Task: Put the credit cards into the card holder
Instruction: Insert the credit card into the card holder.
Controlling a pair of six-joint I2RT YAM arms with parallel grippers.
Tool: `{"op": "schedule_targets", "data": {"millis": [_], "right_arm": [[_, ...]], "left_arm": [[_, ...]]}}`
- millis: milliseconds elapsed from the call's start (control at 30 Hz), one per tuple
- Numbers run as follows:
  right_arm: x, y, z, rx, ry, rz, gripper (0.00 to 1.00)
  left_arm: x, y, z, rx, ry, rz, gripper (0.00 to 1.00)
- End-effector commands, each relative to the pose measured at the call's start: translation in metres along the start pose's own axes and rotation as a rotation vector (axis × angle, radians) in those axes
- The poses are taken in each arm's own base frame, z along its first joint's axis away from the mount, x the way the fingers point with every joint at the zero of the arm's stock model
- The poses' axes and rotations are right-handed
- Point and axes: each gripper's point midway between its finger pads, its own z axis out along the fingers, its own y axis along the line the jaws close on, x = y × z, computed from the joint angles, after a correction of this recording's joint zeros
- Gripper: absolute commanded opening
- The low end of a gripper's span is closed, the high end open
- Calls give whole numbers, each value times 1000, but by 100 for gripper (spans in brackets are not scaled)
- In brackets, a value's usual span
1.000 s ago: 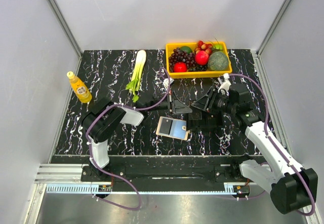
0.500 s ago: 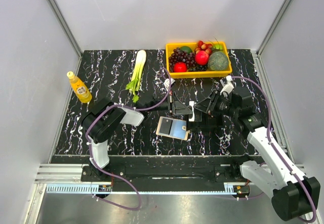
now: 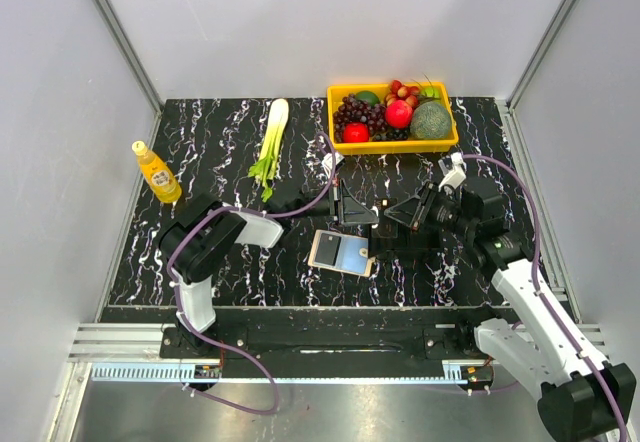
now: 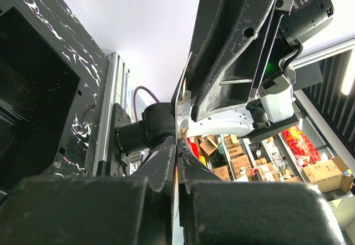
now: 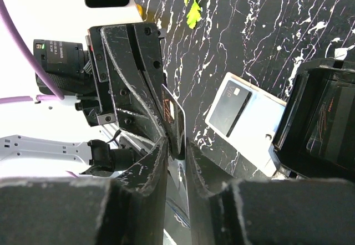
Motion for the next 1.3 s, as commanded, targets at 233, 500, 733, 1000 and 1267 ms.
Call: {"op": "schedule_targets", "data": {"millis": [233,500,733,1000,1267], "right_arm": [[0,19,-7,-68,4,-14,0],[1,1,-2,1,-5,-11,0],[19,-27,18,52,65,42,0],[65,-46,61,104,112,134,0],[59,-81,49,323,2,145,0]], "left_arm": [[-17,-62,-12,220,-100,300,0],[-14,-24,-29,38,-144,267,56],[-2,60,-69,-463,-159,228,90],[16,109,-131,-917,-82,227,99],[27,109,-127,-980,-20,285,99]]}}
